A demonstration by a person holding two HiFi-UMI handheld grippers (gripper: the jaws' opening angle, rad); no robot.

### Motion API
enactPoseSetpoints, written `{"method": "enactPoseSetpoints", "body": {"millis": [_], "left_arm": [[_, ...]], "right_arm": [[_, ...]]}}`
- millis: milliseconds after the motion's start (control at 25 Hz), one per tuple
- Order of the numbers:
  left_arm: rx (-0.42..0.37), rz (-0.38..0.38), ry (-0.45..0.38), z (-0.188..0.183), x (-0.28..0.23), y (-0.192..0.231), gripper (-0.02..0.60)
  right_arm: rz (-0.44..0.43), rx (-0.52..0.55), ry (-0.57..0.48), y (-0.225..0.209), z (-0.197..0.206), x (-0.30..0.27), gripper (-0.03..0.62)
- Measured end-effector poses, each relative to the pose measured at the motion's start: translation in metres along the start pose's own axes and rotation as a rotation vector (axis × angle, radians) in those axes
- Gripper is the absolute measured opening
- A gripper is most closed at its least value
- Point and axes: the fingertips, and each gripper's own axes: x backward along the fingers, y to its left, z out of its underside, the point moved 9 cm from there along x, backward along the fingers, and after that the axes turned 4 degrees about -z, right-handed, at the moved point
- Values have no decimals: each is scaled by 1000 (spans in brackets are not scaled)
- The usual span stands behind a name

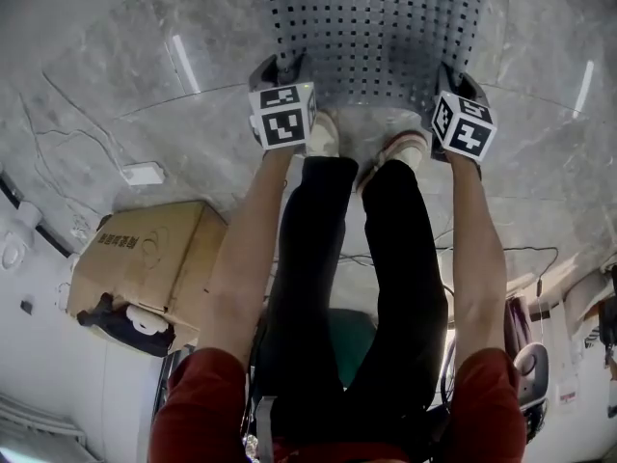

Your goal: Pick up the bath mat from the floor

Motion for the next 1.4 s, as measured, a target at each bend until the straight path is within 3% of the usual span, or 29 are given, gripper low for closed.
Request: {"method": "enactPoseSetpoints", "body": {"millis": [160, 680, 1160, 1400], "left_arm": [[13, -1, 12, -6, 31, 0, 160], [50, -4, -96, -58, 191, -5, 141], [42, 22, -226, -105, 379, -18, 129], [58, 11, -337, -140, 483, -11, 127]], "right_arm": [[-1, 18, -6, 10, -11, 32, 67], [-4, 44, -94, 58, -76, 186, 64], [-21, 25, -187, 107, -121, 376, 61], [-40, 37, -290, 134, -161, 472, 61]]}}
